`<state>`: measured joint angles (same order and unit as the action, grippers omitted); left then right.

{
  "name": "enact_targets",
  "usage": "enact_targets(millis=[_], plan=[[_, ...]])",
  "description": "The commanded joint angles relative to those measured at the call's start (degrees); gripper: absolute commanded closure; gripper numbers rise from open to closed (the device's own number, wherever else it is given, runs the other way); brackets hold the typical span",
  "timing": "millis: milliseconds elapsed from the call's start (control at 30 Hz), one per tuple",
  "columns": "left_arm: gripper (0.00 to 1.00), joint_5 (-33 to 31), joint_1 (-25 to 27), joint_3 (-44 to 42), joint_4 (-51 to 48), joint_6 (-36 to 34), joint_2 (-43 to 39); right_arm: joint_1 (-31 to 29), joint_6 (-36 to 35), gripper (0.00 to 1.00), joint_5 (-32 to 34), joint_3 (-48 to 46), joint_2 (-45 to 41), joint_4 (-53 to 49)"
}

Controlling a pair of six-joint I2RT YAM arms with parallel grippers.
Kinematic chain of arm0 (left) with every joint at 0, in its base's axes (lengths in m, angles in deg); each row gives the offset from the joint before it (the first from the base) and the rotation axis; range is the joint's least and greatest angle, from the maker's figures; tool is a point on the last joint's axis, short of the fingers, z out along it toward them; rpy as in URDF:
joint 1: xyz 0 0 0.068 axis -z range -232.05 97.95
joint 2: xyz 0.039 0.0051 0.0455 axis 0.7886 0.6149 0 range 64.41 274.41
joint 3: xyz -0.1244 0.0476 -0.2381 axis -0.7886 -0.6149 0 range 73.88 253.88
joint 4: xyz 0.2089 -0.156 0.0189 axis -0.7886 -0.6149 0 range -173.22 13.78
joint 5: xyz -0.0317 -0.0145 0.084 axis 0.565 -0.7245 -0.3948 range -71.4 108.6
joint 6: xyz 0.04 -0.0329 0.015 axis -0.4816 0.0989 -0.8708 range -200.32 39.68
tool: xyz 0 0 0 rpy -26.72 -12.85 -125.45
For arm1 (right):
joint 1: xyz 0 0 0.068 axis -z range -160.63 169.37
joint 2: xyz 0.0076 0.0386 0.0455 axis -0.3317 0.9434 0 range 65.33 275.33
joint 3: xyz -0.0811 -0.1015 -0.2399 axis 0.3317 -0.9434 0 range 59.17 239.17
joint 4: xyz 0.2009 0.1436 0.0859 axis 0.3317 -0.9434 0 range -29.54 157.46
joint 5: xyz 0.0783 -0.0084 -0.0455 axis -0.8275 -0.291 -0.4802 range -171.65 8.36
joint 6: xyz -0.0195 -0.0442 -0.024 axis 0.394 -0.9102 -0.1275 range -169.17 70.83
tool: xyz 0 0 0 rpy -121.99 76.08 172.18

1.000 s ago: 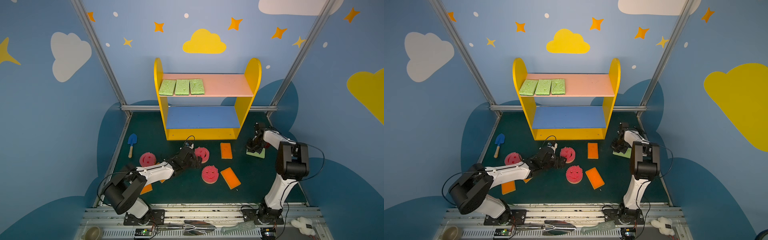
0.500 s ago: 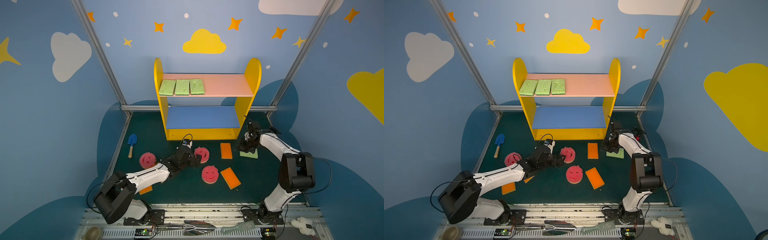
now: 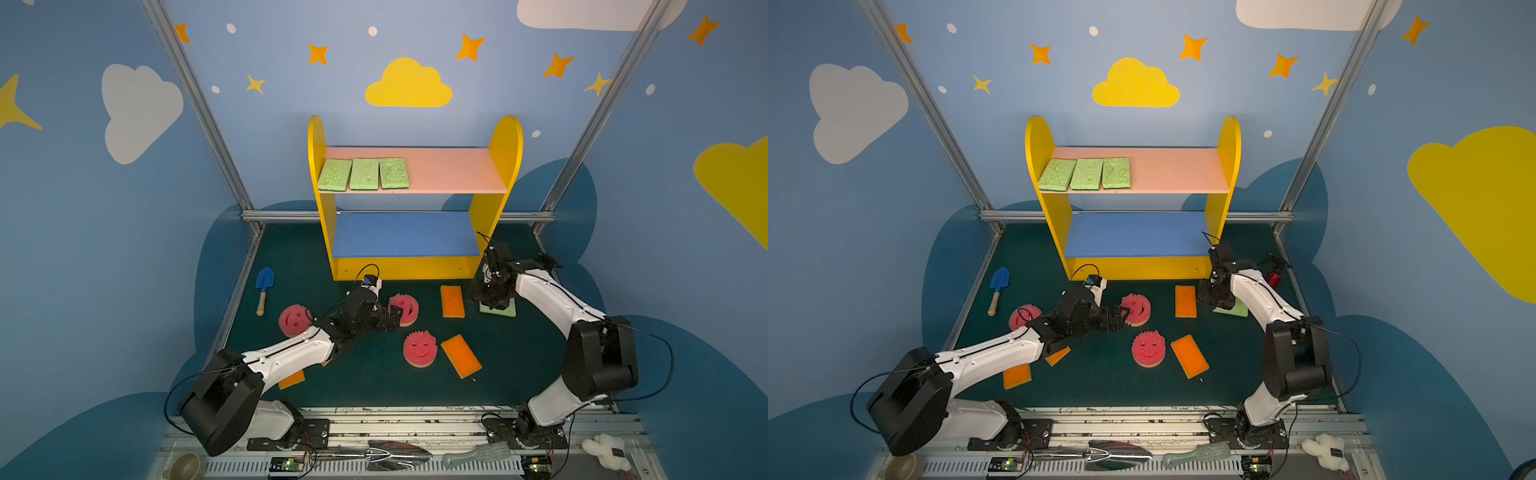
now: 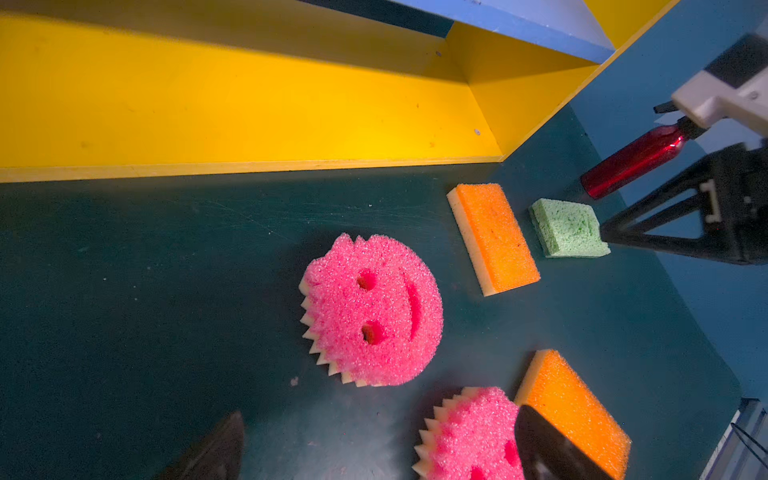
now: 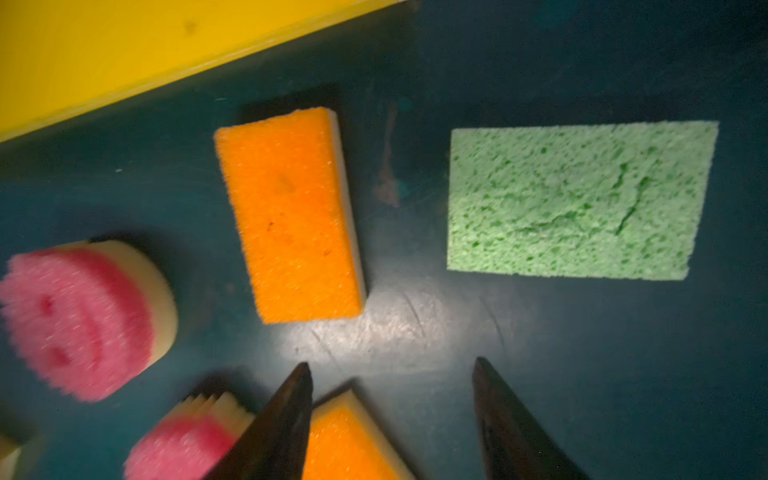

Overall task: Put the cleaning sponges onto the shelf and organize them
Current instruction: 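Position the right gripper over the green sponge near the spray bottle, then grasp the green sponge with the right gripper and lift it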

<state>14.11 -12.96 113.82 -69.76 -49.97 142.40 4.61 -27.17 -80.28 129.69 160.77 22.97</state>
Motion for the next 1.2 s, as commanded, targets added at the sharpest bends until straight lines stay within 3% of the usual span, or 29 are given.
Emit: enact_targets(millis=[0, 200, 633, 700, 800, 833, 967, 1167], plan=[[0.00, 0.6, -0.5, -0.5, -0.2, 0.3, 0.8, -0.6, -1.0, 0.39, 7.6, 4.1, 5.1, -2.2], [0.00, 1.2, -1.3, -1.5, 1.7, 0.8, 2.5, -0.2, -2.4, 0.38, 12.0, 9.8, 13.1, -4.1], [0.00, 3.6, -2.5, -1.4, 4.8, 1.4, 7.6, 2.0, -3.3, 0.46, 8.2, 15.3, 22.7, -8.2], [0.00, 3.8, -2.5, -1.4, 4.7, 1.5, 7.5, 2.2, -3.8, 0.56, 7.1, 16.2, 23.9, -9.2], [0.00, 3.9, -2.6, -1.3, 4.3, 1.4, 6.8, 2.1, -4.1, 0.89, 6.3, 16.1, 24.2, -9.4], [0.00, 3.9, -2.6, -1.3, 4.1, 1.4, 6.5, 1.9, -4.0, 0.94, 6.6, 15.7, 23.9, -9.2], [0.00, 3.9, -2.8, -1.3, 3.2, 1.3, 5.0, 0.7, -4.0, 1.00, 8.0, 14.7, 21.7, -9.4], [0.00, 5.7, -3.0, -1.4, 2.7, 2.1, 3.1, -1.9, -3.8, 1.00, 9.3, 12.7, 14.5, -10.5]])
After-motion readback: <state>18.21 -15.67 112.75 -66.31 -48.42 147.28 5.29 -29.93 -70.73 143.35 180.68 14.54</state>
